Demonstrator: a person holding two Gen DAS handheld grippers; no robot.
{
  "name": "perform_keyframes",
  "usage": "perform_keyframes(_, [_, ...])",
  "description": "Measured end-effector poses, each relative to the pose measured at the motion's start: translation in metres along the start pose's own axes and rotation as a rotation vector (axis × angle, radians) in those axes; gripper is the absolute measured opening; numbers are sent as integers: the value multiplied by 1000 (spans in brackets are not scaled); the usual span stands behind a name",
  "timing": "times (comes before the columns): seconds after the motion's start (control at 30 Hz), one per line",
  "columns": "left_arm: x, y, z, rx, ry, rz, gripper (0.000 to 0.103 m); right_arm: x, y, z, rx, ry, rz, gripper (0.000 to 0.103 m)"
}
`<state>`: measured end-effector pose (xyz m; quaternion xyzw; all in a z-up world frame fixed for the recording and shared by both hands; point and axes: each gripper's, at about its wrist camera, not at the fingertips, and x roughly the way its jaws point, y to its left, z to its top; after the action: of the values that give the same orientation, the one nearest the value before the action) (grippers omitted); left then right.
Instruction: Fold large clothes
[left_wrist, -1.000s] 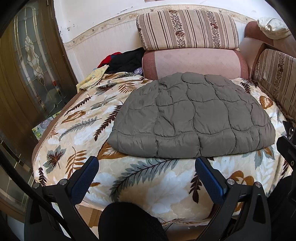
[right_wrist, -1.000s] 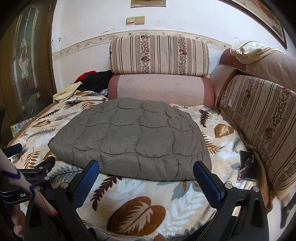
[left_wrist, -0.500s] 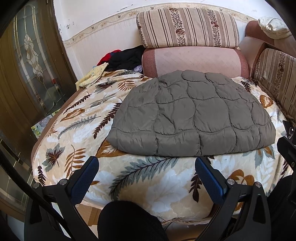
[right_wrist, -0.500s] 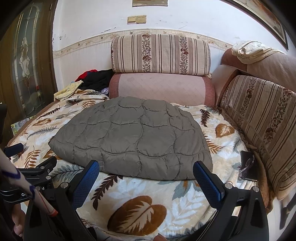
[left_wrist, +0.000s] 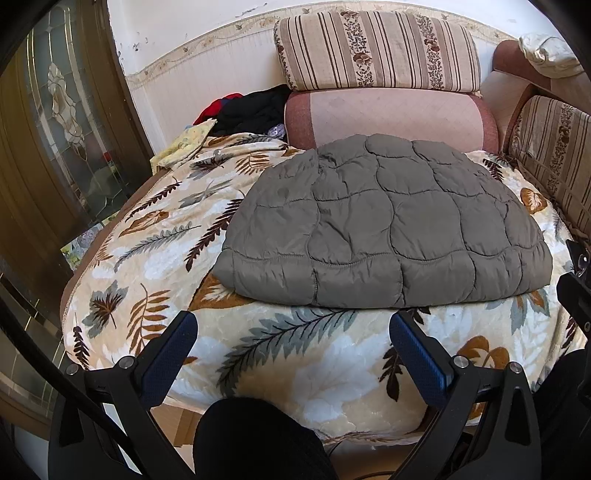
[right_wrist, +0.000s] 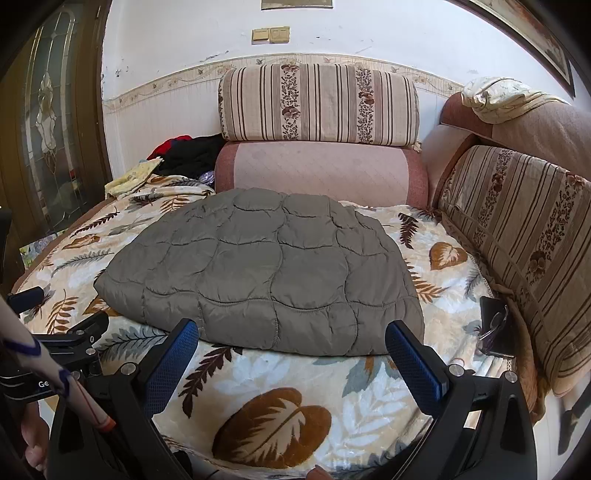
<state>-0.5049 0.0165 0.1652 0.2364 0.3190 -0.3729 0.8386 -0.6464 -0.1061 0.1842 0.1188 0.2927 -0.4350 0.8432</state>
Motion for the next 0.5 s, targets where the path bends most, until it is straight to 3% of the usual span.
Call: perform_keyframes(0.5, [4, 0, -1, -1, 12, -3, 103, 4, -2, -3, 2, 14, -2, 103])
